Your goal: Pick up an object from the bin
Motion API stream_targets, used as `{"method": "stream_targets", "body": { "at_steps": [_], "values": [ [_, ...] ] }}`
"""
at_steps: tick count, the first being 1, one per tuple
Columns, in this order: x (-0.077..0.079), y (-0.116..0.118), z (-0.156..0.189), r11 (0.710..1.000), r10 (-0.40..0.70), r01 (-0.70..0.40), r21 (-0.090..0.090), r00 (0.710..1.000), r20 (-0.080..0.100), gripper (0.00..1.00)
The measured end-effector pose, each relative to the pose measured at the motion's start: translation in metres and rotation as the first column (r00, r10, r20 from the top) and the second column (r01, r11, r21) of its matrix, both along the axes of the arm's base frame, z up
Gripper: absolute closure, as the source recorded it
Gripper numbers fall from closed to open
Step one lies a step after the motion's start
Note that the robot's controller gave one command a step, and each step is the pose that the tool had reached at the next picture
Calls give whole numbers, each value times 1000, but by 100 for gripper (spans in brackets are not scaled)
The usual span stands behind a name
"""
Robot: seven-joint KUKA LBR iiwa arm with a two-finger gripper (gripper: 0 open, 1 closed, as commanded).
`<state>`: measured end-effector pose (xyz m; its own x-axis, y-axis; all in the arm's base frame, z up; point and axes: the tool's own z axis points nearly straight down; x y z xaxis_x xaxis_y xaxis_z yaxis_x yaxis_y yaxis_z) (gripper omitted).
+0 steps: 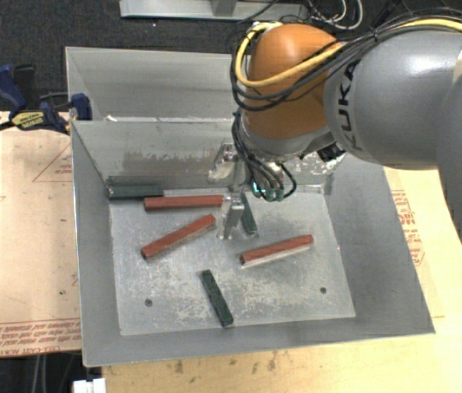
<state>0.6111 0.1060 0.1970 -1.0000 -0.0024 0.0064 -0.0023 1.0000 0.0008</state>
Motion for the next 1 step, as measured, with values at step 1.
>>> {"method": "stream_targets", "body": {
  "at_steps": [1],
  "values": [
    [2,0,5,1000,-2,2,1,1000,8,0]
  ]
}}
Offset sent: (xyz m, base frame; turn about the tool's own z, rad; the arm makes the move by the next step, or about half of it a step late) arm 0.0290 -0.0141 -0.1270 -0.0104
